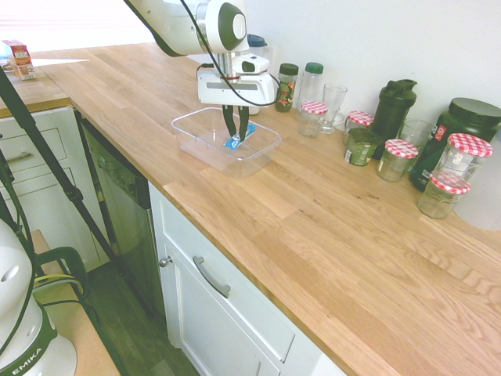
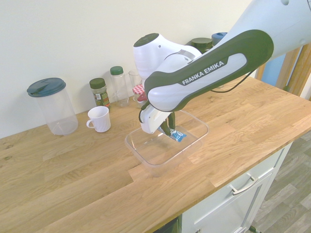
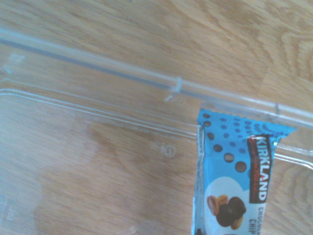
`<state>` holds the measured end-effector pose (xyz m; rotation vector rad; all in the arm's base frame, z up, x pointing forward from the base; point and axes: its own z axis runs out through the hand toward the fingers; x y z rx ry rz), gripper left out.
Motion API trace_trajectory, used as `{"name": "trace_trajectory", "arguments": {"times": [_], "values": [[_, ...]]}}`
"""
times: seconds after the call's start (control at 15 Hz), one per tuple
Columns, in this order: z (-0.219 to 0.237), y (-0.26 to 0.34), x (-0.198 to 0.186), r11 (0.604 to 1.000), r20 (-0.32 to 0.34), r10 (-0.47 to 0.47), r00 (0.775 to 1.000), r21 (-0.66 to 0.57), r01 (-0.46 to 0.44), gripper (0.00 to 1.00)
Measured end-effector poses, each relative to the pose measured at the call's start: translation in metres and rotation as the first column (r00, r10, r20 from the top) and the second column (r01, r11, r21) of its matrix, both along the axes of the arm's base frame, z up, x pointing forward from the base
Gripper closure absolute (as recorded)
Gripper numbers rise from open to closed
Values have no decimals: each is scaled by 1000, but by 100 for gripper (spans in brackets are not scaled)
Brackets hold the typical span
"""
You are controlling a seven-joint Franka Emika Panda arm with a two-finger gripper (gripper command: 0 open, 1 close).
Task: Put the protein bar into the container
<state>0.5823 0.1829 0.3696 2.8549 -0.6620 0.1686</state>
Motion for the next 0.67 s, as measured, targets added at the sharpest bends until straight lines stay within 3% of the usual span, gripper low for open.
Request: {"name": "trace_trajectory", "arguments": {"times": [0.2,0.27,0.67], "values": [[-5,6,4,1000,1,-2,1000,-3,2,100],[-9,8,6,1000,0,-7,1000,-7,7,0],[-30,4,17,999,-14,-31,999,-26,30,0]]}}
